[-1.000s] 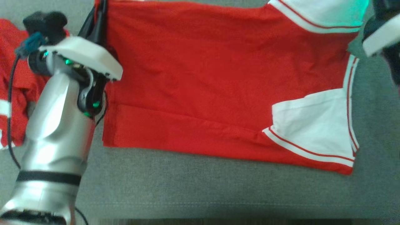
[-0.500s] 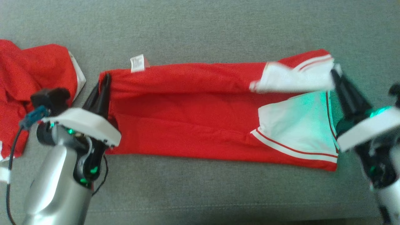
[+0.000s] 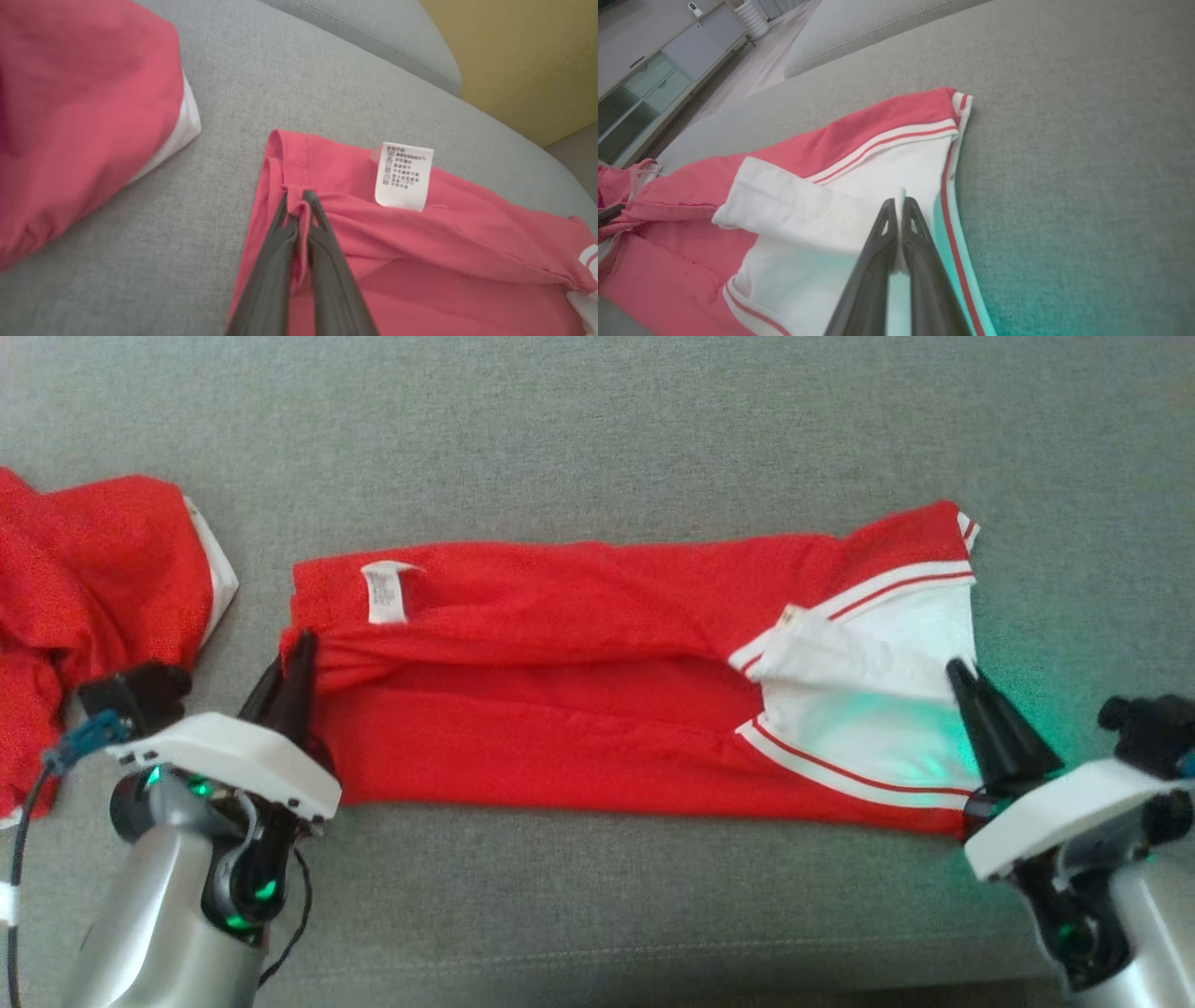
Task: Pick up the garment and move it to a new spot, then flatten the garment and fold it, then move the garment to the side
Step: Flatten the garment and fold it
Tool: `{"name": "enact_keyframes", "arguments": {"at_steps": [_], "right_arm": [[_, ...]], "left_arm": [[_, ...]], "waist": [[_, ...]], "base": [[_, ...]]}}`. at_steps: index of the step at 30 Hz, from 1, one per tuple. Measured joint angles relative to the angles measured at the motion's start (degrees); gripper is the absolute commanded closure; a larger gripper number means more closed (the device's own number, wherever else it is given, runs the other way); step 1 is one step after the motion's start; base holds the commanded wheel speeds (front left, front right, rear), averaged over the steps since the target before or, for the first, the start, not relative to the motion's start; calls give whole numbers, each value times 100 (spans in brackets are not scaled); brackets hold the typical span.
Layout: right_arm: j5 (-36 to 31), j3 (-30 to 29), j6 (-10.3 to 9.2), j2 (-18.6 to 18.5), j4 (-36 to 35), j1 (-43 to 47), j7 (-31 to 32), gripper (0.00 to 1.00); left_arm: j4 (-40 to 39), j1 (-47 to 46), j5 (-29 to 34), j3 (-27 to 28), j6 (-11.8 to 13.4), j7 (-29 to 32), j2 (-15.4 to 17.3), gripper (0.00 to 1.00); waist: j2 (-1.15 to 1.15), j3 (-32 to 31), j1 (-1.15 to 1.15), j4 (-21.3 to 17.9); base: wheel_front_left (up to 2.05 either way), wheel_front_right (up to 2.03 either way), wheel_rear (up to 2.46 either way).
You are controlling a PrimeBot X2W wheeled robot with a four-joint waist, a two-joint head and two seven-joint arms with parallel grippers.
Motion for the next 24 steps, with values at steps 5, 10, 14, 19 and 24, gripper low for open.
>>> {"name": "enact_keyframes", "arguments": {"at_steps": [5, 10, 14, 19, 24], "right_arm": [[-364, -49, 0, 245, 99, 248, -131, 0], [-832, -324, 0, 491, -93, 469, -511, 0], [-1228, -593, 0, 644, -426, 461, -682, 0], [-1583, -728, 0, 680, -805, 450, -586, 0], [-1708, -755, 0, 727, -1015, 450, -469, 0]], "left_arm": [[287, 43, 108, 48, 102, -319, -1, 0], [215, 283, 541, 56, 371, -890, 10, 0], [-176, 459, 961, -33, 683, -1226, 41, 0], [-847, 754, 1296, -46, 1010, -1415, 37, 0], [-1281, 1202, 1492, -183, 1162, -1445, 38, 0]], "waist": [[0, -55, 0, -34], [0, -169, 0, -36], [0, -300, 0, -49], [0, -512, 0, -92], [0, -701, 0, -153]], "base": [[0, 0, 0], [0, 0, 0], [0, 0, 0], [0, 0, 0], [0, 0, 0]]}}
